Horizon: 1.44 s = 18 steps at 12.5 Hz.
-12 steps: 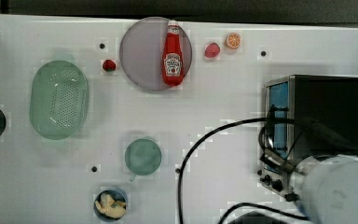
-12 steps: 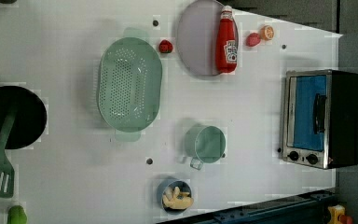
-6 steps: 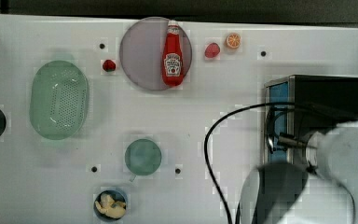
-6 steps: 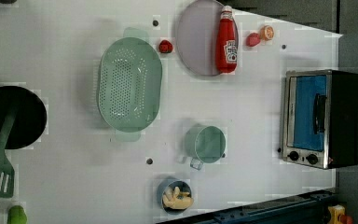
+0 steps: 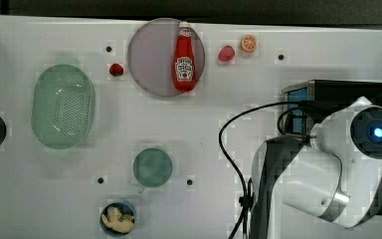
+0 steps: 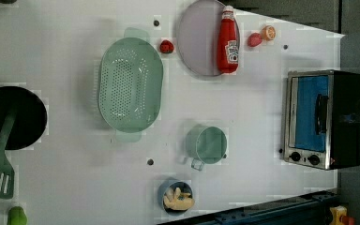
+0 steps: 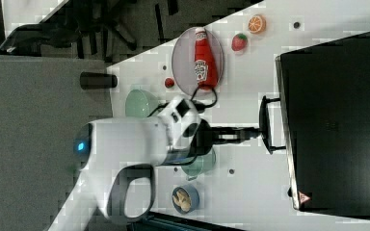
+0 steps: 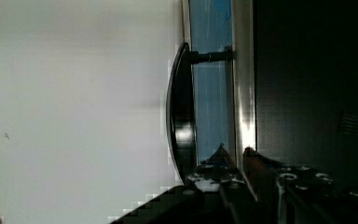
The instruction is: Flap open oven.
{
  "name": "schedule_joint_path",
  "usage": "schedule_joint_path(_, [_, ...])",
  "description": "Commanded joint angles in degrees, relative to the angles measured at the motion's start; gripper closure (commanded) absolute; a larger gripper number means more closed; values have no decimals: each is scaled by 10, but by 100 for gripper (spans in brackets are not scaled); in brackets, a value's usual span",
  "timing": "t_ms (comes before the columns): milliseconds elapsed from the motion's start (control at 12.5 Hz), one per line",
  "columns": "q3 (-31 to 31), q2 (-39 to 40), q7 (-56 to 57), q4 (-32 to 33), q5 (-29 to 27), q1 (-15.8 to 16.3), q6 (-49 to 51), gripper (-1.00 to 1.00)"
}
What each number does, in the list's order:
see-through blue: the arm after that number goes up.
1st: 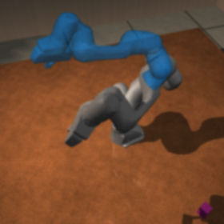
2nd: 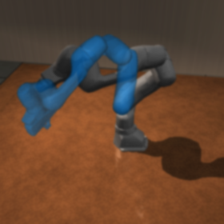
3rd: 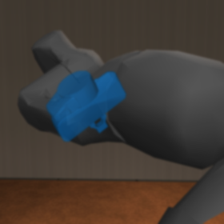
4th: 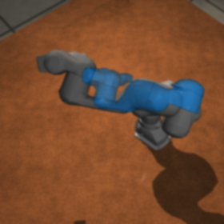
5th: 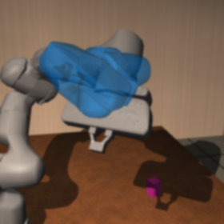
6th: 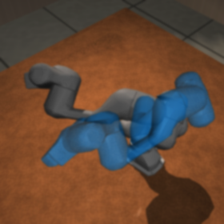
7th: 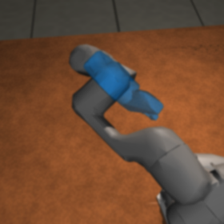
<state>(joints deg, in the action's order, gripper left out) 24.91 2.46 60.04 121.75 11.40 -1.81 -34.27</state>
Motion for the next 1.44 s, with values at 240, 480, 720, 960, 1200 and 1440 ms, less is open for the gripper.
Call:
schedule_joint_path(240, [3, 36, 36, 29, 1, -5, -75, 65])
schedule_joint_path(480, [4, 61, 35, 48, 1, -5, -141, 65])
schedule_joint_path(720, [4, 73, 27, 56, 1, -6, -145, 65])
schedule_joint_path(960, [0, 73, 4, 60, 15, 4, -144, 65])
schedule_joint_path(1200, [-9, 73, -63, 70, 74, 29, -144, 65])
schedule_joint_path(1440, [-24, 73, -153, 91, 135, 58, -142, 65])
